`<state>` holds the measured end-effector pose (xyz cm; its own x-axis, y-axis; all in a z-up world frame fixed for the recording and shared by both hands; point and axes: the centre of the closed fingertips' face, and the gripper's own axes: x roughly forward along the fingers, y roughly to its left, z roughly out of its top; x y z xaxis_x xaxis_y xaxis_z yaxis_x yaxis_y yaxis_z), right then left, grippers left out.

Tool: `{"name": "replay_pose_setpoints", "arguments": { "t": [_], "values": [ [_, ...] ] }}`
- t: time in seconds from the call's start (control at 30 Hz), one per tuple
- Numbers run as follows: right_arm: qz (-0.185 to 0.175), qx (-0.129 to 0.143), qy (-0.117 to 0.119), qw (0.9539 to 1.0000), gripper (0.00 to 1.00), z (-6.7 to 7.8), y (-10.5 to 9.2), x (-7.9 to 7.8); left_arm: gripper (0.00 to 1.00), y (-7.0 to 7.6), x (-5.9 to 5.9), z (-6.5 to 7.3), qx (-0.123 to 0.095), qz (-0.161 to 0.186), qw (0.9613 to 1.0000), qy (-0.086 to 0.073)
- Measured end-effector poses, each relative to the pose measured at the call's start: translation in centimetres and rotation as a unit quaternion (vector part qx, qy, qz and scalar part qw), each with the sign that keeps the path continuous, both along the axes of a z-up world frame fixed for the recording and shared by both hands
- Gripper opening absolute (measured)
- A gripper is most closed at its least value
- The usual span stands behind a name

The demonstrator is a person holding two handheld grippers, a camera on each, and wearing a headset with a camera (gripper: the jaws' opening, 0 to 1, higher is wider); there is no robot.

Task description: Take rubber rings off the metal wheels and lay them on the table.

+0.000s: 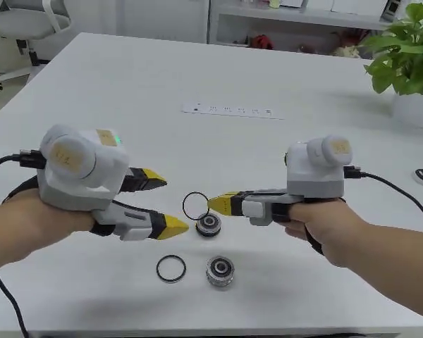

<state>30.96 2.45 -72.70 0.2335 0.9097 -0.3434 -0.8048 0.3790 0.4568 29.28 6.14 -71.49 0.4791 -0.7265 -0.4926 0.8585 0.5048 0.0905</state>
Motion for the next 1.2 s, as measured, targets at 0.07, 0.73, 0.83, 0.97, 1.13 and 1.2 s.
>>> {"name": "replay_pose_setpoints", "arguments": {
  "t": [0.07, 0.73, 0.83, 0.97, 1.13, 1.2],
  "values": [
    [0.002, 0.000, 0.001, 1.0000, 0.00, 0.0, 0.0, 0.0, 0.55, 0.4, -0.2, 0.0, 0.000, 0.003, 1.0000, 0.001],
    [0.026, 0.001, 0.006, 0.9996, 0.00, 0.2, 0.8, -0.9, 0.68, 1.3, -2.2, 1.0, -0.024, 0.000, 0.9997, 0.001],
    [0.030, 0.002, 0.008, 0.9995, 0.00, 0.2, 1.0, -1.1, 0.69, 1.8, -2.4, 1.1, -0.028, 0.004, 0.9996, 0.002],
    [0.037, -0.001, 0.008, 0.9993, 0.00, 0.0, 1.3, -1.5, 0.70, 2.3, -2.6, 1.0, -0.027, 0.006, 0.9996, 0.003],
    [0.045, -0.003, 0.011, 0.9989, 0.00, -0.4, 1.7, -2.1, 0.71, 2.9, -3.0, 0.8, -0.027, 0.011, 0.9995, 0.006],
    [0.051, -0.006, 0.011, 0.9986, 0.00, -0.7, 1.9, -2.5, 0.71, 3.2, -3.3, 0.5, -0.024, 0.011, 0.9996, 0.008]
  ]
}}
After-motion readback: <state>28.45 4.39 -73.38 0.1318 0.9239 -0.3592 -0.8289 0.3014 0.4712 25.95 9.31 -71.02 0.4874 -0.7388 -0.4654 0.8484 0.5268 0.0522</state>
